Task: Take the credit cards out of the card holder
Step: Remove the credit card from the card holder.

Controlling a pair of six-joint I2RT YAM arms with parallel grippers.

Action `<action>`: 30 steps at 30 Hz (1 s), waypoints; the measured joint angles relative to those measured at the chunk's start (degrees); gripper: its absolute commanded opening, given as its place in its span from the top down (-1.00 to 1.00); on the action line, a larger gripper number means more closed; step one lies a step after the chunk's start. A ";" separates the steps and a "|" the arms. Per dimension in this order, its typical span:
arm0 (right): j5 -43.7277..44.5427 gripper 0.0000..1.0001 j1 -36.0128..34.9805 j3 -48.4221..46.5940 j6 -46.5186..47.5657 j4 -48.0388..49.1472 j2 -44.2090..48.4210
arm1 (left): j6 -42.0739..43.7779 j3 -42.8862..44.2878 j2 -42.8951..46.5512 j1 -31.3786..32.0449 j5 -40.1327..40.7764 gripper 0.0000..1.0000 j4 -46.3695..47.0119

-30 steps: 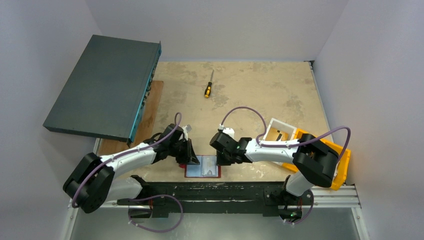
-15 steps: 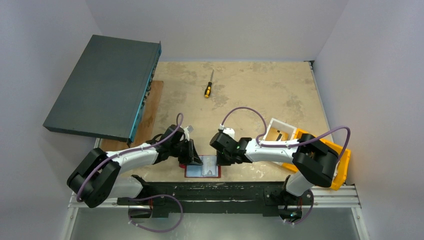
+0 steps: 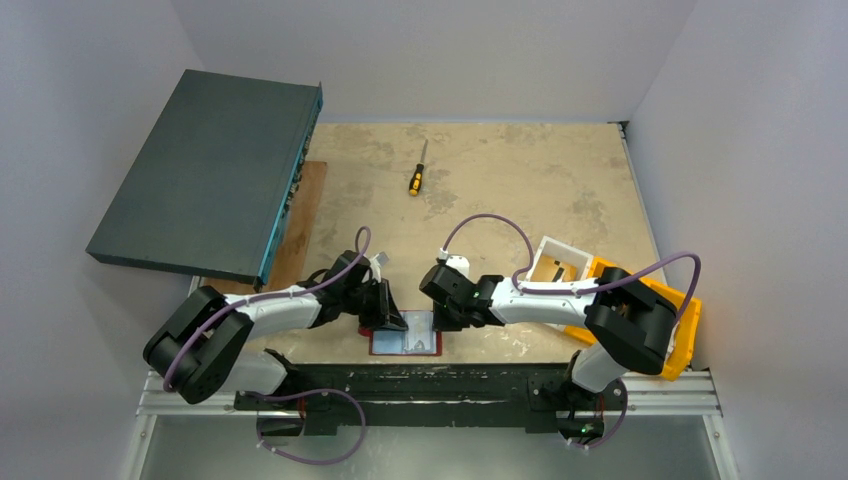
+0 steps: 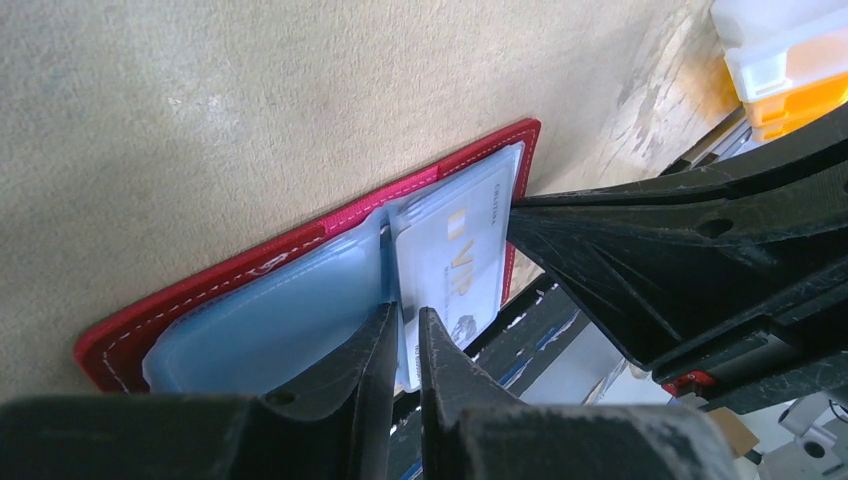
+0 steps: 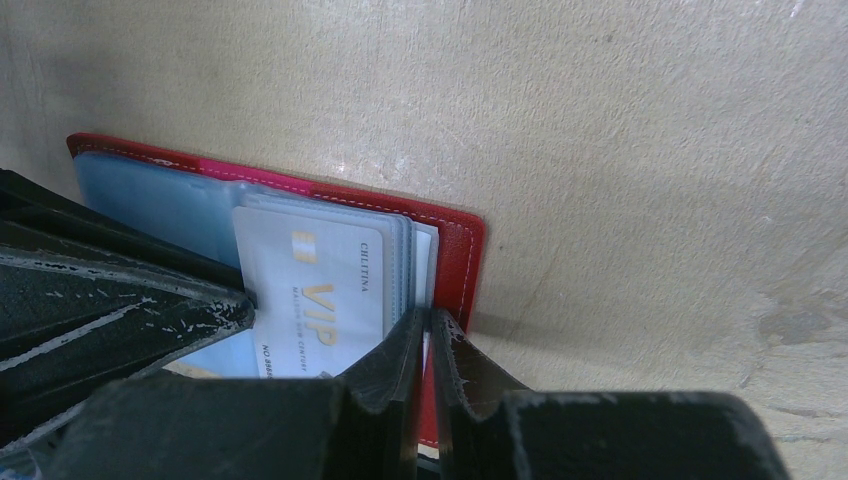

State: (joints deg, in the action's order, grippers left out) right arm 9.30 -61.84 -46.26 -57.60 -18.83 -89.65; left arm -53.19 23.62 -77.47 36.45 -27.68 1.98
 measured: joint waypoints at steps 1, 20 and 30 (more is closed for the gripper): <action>0.00 0.86 0.00 0.00 0.00 0.00 -0.02 | 0.00 -0.02 -0.22 0.00 0.00 0.74 0.13; -0.02 0.86 0.00 0.00 0.00 0.02 -0.09 | -1.16 -0.68 -1.70 0.09 -0.63 0.73 2.80; -0.02 0.86 0.00 0.00 0.00 0.02 -0.09 | -1.33 -0.72 -1.68 0.37 -0.61 1.00 2.86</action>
State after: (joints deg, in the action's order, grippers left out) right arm 9.28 -61.84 -46.26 -57.60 -18.81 -89.73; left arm -54.52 22.90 -79.15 36.82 -28.29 4.84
